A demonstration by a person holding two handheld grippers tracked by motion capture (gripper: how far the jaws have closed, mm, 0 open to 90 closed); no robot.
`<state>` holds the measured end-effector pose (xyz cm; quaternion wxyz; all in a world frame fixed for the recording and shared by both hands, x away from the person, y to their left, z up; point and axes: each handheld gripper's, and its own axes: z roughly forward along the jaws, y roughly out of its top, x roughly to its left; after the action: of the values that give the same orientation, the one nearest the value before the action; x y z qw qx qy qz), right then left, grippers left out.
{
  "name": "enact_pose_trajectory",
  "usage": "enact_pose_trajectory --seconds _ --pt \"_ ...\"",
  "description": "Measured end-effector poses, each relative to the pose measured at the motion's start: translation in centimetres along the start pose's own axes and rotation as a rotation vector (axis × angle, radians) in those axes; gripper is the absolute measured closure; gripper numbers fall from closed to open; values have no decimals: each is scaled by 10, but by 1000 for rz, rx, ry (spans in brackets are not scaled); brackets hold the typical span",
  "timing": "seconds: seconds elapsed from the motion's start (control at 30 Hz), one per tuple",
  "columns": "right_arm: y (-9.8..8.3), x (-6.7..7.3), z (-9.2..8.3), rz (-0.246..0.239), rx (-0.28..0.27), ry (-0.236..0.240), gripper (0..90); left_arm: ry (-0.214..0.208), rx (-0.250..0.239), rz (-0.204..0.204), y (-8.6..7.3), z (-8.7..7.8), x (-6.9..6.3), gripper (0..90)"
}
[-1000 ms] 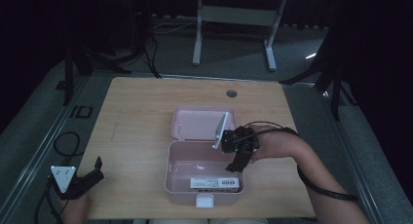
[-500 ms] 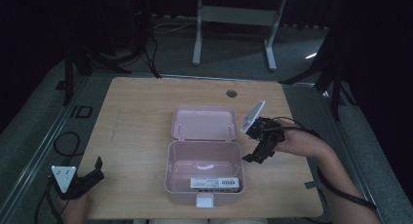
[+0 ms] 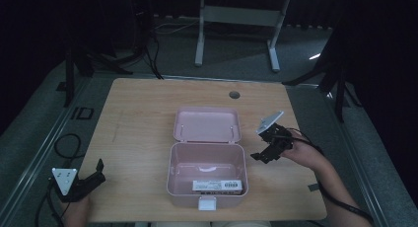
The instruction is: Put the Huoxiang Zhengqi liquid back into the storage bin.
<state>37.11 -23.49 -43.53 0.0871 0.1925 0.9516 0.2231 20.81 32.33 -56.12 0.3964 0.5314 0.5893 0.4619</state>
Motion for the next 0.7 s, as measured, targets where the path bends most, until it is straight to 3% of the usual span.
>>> enact_pose_trajectory --seconds 0.1,0.33,0.5,0.57,0.7 --pt "-12 -3 15 40 -46 -49 129 -1 1 1 0 0 0 21" --pt "-43 -6 45 140 -158 -111 122 -2 -1 1 0 0 0 21" --pt "-60 -5 57 187 -262 -161 126 -2 1 1 0 0 0 21" --pt "-67 -1 63 198 -293 -212 126 -2 1 2 0 0 0 21" --pt "-79 -2 68 260 -365 -233 126 -1 -1 3 0 0 0 21"
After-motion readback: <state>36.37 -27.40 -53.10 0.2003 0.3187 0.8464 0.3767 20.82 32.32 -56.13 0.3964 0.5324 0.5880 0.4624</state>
